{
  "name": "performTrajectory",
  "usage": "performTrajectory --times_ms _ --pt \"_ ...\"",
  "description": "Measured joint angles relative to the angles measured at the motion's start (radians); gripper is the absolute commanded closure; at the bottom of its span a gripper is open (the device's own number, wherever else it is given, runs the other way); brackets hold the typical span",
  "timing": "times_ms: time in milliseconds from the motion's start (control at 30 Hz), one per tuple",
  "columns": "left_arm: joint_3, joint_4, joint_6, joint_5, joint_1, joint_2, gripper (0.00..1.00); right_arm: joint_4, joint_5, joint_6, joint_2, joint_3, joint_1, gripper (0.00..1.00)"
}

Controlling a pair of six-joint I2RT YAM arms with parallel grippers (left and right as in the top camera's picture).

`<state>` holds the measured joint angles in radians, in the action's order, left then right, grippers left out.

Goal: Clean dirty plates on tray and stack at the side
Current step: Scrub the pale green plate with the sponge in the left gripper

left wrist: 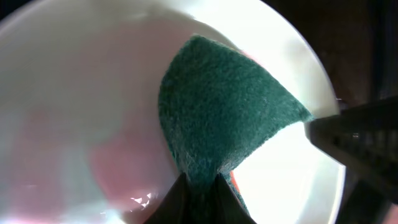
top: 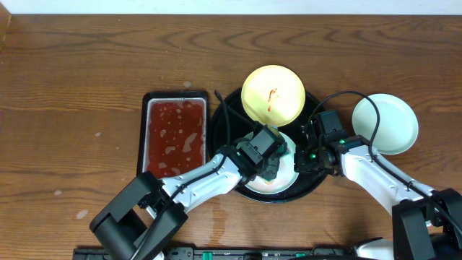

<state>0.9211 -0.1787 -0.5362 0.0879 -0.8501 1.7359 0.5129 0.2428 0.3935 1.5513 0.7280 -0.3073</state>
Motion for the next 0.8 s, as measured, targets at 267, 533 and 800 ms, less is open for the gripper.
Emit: performTrajectory --times_ms 267,533,800 --pt "0.010 -0.063 0.074 -0.192 0.013 0.000 0.92 0.000 0.000 0.000 0.000 0.000 0.000 0.99" --pt "0.009 -0.118 0.119 -0.181 0.048 -0.050 0.92 0.000 0.000 0.000 0.000 0.000 0.000 0.99" --pt "0.007 -0.234 0.126 -0.169 0.092 -0.261 0.93 -0.002 -0.003 0.000 0.000 0.000 0.000 0.96"
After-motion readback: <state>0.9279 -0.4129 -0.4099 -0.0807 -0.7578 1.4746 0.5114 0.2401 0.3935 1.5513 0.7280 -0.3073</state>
